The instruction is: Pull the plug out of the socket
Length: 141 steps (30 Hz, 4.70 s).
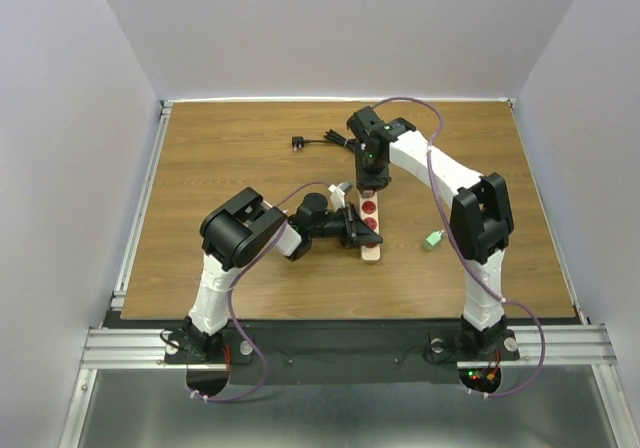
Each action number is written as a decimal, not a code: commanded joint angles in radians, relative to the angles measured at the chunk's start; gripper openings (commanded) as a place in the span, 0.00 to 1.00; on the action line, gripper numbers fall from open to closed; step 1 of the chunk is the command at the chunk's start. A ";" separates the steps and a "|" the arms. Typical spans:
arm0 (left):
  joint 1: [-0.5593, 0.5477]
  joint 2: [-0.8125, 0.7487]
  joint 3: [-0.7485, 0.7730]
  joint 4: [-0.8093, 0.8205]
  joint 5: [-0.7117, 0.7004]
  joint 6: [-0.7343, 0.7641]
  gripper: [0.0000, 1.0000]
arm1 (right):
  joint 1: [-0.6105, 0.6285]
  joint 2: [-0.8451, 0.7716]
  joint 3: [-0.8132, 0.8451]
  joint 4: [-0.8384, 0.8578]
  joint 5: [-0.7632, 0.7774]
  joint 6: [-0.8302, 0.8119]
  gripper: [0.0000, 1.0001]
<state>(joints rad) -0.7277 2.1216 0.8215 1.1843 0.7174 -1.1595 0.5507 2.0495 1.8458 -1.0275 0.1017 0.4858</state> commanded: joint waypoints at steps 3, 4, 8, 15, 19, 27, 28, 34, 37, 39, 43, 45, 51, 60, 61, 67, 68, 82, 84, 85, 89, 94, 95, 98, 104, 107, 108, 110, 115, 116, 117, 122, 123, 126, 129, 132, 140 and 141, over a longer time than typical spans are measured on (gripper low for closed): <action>0.010 -0.167 -0.105 -0.193 -0.082 0.027 0.00 | 0.014 -0.141 -0.178 0.110 -0.129 -0.058 0.01; 0.013 -0.231 -0.119 -0.195 -0.085 0.030 0.00 | 0.015 -0.161 -0.197 0.116 -0.135 -0.064 0.00; 0.034 -0.388 -0.174 -0.335 -0.134 0.081 0.00 | 0.014 -0.207 -0.282 0.144 -0.213 -0.139 0.00; 0.117 -0.474 -0.102 -0.509 -0.194 0.173 0.00 | 0.015 -0.270 -0.422 0.176 -0.309 -0.188 0.00; 0.136 -0.402 -0.018 -0.534 -0.203 0.165 0.00 | 0.014 -0.290 -0.451 0.188 -0.323 -0.185 0.00; 0.116 -0.235 0.162 -0.552 -0.184 0.146 0.00 | 0.017 -0.290 -0.435 0.195 -0.329 -0.167 0.00; 0.114 -0.220 0.174 -0.555 -0.184 0.144 0.00 | 0.015 -0.290 -0.431 0.195 -0.327 -0.165 0.01; 0.103 -0.147 0.219 -0.565 -0.173 0.133 0.00 | 0.015 -0.276 -0.404 0.195 -0.327 -0.162 0.00; 0.085 -0.164 0.209 -0.562 -0.190 0.152 0.00 | 0.018 -0.269 -0.407 0.196 -0.320 -0.161 0.00; 0.071 -0.158 0.209 -0.566 -0.190 0.152 0.00 | 0.018 -0.264 -0.405 0.198 -0.310 -0.155 0.00; -0.001 -0.123 0.188 -0.568 -0.184 0.142 0.00 | 0.021 -0.246 -0.370 0.196 -0.275 -0.142 0.00; -0.047 -0.106 0.169 -0.565 -0.177 0.132 0.00 | 0.020 -0.235 -0.352 0.196 -0.244 -0.133 0.00; -0.053 -0.075 0.105 -0.558 -0.182 0.139 0.00 | 0.021 -0.229 -0.238 0.176 -0.157 -0.105 0.01; -0.036 -0.022 0.080 -0.558 -0.179 0.156 0.00 | 0.020 -0.233 -0.089 0.107 -0.028 -0.082 0.00; -0.036 -0.020 0.082 -0.558 -0.177 0.156 0.00 | 0.020 -0.236 -0.086 0.104 -0.017 -0.081 0.00; -0.036 -0.008 0.079 -0.558 -0.173 0.158 0.00 | 0.018 -0.235 -0.059 0.093 0.007 -0.072 0.01; -0.036 -0.011 0.077 -0.557 -0.174 0.159 0.00 | 0.018 -0.232 -0.057 0.092 0.003 -0.072 0.01; 0.068 -0.250 0.039 -0.589 -0.236 0.176 0.00 | 0.017 -0.334 -0.223 0.090 0.024 -0.050 0.00; 0.105 -0.334 0.038 -0.633 -0.265 0.199 0.00 | 0.015 -0.357 -0.261 0.092 0.047 -0.047 0.01; 0.115 -0.360 0.041 -0.647 -0.279 0.205 0.00 | 0.017 -0.370 -0.273 0.092 0.055 -0.044 0.00; 0.158 -0.457 0.088 -0.735 -0.289 0.242 0.00 | 0.017 -0.356 -0.299 0.092 0.047 -0.033 0.01; 0.157 -0.494 0.159 -0.773 -0.260 0.261 0.00 | 0.017 -0.301 -0.312 0.102 0.113 0.013 0.00; 0.156 -0.502 0.159 -0.773 -0.259 0.262 0.00 | 0.017 -0.290 -0.312 0.106 0.125 0.028 0.01; 0.134 -0.526 0.157 -0.767 -0.245 0.279 0.00 | 0.017 -0.259 -0.368 0.136 0.158 0.123 0.01; 0.048 -0.548 0.157 -0.735 -0.205 0.299 0.00 | 0.018 -0.262 -0.436 0.210 0.115 0.203 0.00; -0.010 -0.580 0.140 -0.724 -0.217 0.305 0.00 | 0.020 -0.265 -0.465 0.214 0.066 0.208 0.00; -0.019 -0.589 0.130 -0.721 -0.222 0.301 0.00 | 0.020 -0.262 -0.473 0.216 0.053 0.200 0.00; -0.030 -0.608 0.090 -0.712 -0.231 0.294 0.00 | 0.020 -0.246 -0.487 0.216 0.032 0.194 0.00; -0.041 -0.615 0.035 -0.701 -0.208 0.320 0.00 | 0.020 -0.198 -0.488 0.222 -0.013 0.198 0.00; -0.048 -0.605 0.036 -0.701 -0.202 0.328 0.00 | 0.020 -0.196 -0.484 0.222 -0.013 0.198 0.00; -0.056 -0.577 0.036 -0.701 -0.194 0.339 0.00 | 0.021 -0.189 -0.473 0.222 -0.014 0.198 0.00; -0.076 -0.419 0.065 -0.706 -0.107 0.385 0.00 | 0.020 -0.180 -0.441 0.221 -0.017 0.195 0.01; -0.082 -0.363 0.070 -0.706 -0.096 0.399 0.00 | 0.021 -0.180 -0.438 0.221 -0.020 0.195 0.00; -0.090 -0.275 0.085 -0.706 -0.069 0.432 0.00 | 0.020 -0.189 -0.430 0.219 -0.020 0.191 0.00; -0.090 -0.226 0.107 -0.695 -0.049 0.449 0.00 | 0.020 -0.199 -0.424 0.218 -0.017 0.188 0.00; -0.090 -0.181 0.136 -0.667 -0.023 0.445 0.00 | 0.020 -0.200 -0.416 0.216 -0.022 0.183 0.00; -0.093 -0.097 0.127 -0.562 0.007 0.330 0.00 | 0.020 -0.210 -0.375 0.207 -0.022 0.189 0.00; -0.093 -0.060 0.123 -0.558 0.010 0.325 0.00 | 0.018 -0.213 -0.361 0.202 -0.020 0.189 0.00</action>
<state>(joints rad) -0.8036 1.9736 0.9337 0.6182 0.7246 -0.8356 0.5671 1.8263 1.4094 -0.9058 0.0967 0.6617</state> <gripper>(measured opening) 0.025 0.373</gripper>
